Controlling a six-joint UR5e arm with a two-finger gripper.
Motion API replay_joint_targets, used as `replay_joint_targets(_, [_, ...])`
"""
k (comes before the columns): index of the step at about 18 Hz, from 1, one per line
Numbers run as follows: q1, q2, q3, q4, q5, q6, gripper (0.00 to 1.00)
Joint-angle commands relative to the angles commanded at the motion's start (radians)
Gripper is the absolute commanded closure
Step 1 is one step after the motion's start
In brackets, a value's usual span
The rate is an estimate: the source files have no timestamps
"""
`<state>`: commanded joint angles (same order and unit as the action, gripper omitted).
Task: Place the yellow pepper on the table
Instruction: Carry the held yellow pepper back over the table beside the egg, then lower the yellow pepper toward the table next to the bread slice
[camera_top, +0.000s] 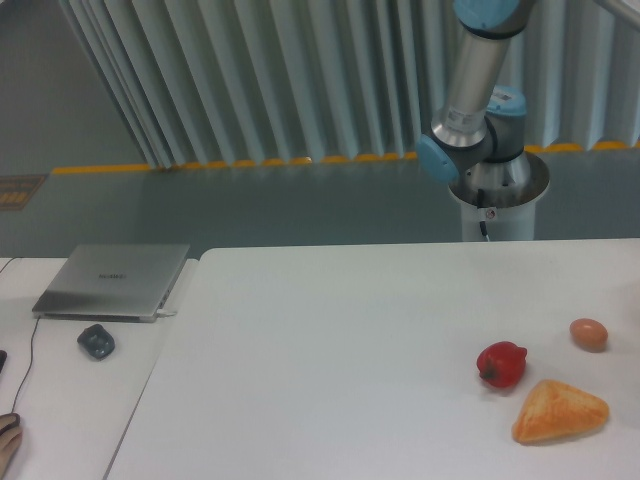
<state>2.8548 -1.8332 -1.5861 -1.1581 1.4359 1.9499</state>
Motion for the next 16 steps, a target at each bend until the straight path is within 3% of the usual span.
replay_joint_targets(3, [-0.043,0.032,-0.025,0.001,-0.006,-0.074,0.70])
replay_joint_targets(7, [-0.158,0.048,-0.060,0.023,0.001,-0.253,0.70])
replay_joint_targets(14, [-0.290,0.026,-0.072,0.061,0.044,-0.440,0.69])
replay_joint_targets(16, [-0.330,-0.003,-0.074,0.095,0.080,-0.505,0.64])
